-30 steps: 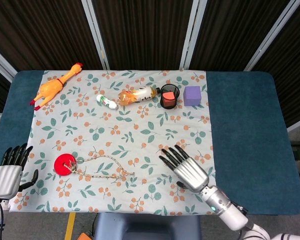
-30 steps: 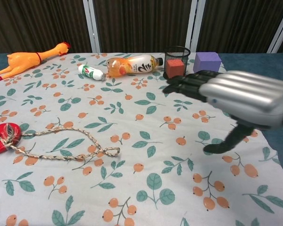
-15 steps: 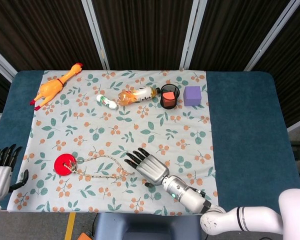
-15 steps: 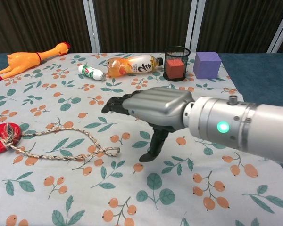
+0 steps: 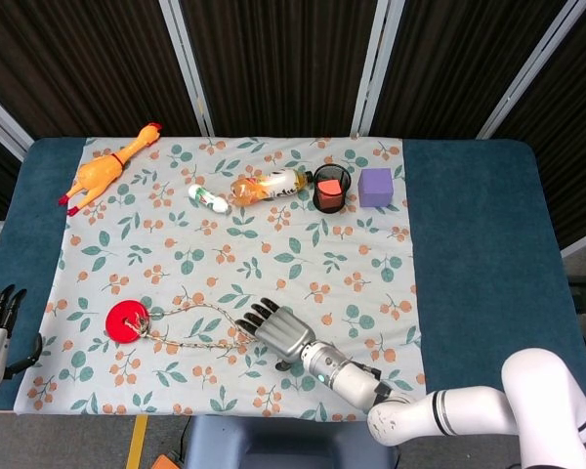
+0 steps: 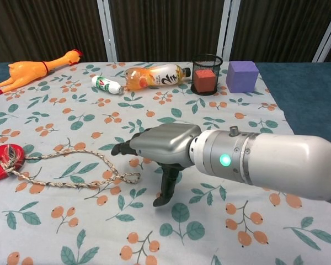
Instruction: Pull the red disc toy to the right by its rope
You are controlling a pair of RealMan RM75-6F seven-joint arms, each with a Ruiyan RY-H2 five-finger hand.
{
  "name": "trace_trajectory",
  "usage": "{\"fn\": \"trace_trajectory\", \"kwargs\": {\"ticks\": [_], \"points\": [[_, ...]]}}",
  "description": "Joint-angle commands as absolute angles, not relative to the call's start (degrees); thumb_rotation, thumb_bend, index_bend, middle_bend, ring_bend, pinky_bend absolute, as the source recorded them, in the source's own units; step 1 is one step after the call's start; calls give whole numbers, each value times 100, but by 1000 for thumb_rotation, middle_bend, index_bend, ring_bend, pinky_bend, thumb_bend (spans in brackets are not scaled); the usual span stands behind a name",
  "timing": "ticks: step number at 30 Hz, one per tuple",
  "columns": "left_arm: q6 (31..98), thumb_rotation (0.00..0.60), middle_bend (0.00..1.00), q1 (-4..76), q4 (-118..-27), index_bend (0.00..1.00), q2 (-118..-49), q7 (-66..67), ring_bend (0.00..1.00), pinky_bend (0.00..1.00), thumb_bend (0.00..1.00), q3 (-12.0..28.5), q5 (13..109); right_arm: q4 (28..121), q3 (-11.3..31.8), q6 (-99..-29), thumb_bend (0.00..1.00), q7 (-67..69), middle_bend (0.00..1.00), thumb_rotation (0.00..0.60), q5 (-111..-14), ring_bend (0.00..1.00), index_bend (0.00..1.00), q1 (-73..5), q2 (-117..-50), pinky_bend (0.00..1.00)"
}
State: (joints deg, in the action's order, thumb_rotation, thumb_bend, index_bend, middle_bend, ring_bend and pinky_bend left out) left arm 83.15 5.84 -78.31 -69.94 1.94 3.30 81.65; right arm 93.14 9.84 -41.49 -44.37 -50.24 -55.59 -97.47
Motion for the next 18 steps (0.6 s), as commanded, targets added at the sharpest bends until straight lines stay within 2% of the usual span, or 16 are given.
{"fn": "trace_trajectory", "kwargs": {"ticks": [1,18], "points": [[8314,335,18,577,-7814,0,-7001,179,0,27,504,329,8164,9276,894,-4167,282,-4341,266,600,-4995,0,0,-5632,-9755,0],[8294,331,17,532,-7684,0,-7012,38,0,27,503,356,8103,9178,753,-4091,301,-3242,317,600,-5580,0,0,-5771,-9830,0]]}}
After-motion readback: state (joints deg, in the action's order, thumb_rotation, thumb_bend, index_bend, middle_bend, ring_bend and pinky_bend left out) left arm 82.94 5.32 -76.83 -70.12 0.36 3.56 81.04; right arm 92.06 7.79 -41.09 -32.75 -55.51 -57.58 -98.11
